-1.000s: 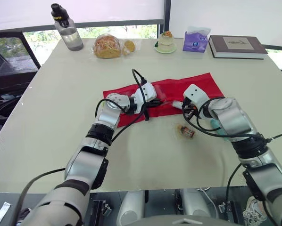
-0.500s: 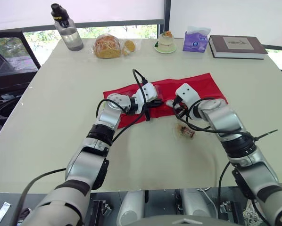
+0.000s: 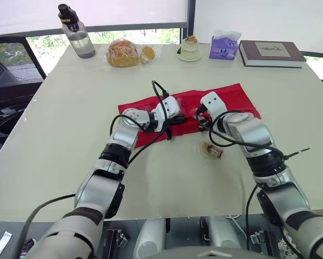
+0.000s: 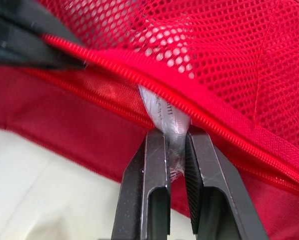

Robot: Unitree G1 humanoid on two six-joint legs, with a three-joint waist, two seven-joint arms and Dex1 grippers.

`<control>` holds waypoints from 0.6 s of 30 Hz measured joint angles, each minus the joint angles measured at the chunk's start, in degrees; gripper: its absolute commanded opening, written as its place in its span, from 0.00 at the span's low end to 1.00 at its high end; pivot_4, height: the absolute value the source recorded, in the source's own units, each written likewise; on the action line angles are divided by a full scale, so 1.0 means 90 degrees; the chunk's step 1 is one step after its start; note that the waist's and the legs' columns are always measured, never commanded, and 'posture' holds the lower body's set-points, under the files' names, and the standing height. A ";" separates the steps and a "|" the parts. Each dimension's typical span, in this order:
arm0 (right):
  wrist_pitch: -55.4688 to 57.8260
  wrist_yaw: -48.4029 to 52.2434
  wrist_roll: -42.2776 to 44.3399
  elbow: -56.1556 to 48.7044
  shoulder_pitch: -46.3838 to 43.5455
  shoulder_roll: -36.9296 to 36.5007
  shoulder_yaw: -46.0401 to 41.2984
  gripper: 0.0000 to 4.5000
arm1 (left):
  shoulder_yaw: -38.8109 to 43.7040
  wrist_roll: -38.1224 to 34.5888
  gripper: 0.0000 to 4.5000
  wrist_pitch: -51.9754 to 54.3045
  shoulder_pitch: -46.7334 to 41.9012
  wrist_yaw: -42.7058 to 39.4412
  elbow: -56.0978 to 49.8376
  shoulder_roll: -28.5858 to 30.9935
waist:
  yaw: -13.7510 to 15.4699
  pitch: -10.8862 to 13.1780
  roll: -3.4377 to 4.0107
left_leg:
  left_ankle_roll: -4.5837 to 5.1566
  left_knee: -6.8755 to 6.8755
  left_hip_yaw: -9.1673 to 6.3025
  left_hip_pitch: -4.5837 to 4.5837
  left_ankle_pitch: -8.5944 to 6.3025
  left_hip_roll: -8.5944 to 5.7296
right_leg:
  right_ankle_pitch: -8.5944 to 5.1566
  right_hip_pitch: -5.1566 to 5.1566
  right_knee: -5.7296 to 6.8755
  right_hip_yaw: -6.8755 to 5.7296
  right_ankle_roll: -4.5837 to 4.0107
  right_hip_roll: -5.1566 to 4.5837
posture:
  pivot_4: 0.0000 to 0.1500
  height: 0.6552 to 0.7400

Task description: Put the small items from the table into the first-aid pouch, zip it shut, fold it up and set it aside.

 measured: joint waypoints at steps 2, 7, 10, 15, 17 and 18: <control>-0.0018 -0.0141 0.0038 0.0174 -0.0102 0.0168 -0.0048 0.01 | -0.0001 0.0000 0.00 0.0000 0.0005 -0.0011 -0.0003 -0.0012 | -0.0004 0.0000 0.0000 | 0.0000 -0.0002 0.0000 0.0000 0.0000 0.0000 | 0.0000 -0.0001 0.0000 0.0000 0.0000 0.0000 | 1.00 1.00; -0.0302 -0.0502 0.0063 0.0653 -0.0251 0.0554 -0.0223 0.01 | -0.0001 0.0000 0.00 0.0001 0.0023 -0.0011 -0.0005 -0.0023 | -0.0005 0.0000 0.0000 | 0.0000 -0.0004 0.0001 0.0000 0.0000 0.0000 | 0.0000 -0.0001 -0.0001 0.0001 0.0000 0.0000 | 1.00 1.00; -0.0452 -0.0677 0.0092 0.0754 -0.0250 0.0721 -0.0333 0.10 | -0.0001 0.0000 0.00 0.0000 0.0024 -0.0011 -0.0006 -0.0027 | -0.0008 0.0000 0.0001 | 0.0000 -0.0005 0.0001 0.0000 0.0000 0.0000 | 0.0000 -0.0002 0.0000 0.0001 0.0000 0.0000 | 1.00 1.00; -0.0472 -0.0666 0.0189 0.0540 -0.0086 0.0671 -0.0302 0.51 | -0.0003 0.0000 0.00 0.0001 0.0024 -0.0014 -0.0005 -0.0038 | 0.0004 0.0000 0.0001 | 0.0000 -0.0009 0.0002 -0.0005 0.0000 0.0000 | 0.0000 -0.0009 -0.0001 0.0002 0.0000 0.0000 | 1.00 1.00; -0.0428 -0.0610 0.0253 0.0272 0.0101 0.0523 -0.0288 0.51 | -0.0003 -0.0003 0.00 0.0000 0.0025 -0.0010 -0.0005 -0.0030 | -0.0001 0.0000 0.0001 | 0.0000 -0.0009 0.0006 -0.0006 0.0000 0.0000 | 0.0000 -0.0011 -0.0002 0.0006 0.0000 0.0000 | 1.00 1.00; -0.0414 -0.0589 0.0275 0.0198 0.0145 0.0490 -0.0287 0.51 | -0.0003 -0.0002 0.00 0.0001 0.0026 -0.0010 -0.0004 -0.0023 | -0.0007 0.0000 0.0001 | 0.0000 -0.0009 0.0006 -0.0005 0.0000 0.0000 | 0.0000 -0.0011 -0.0001 0.0006 0.0000 0.0000 | 1.00 1.00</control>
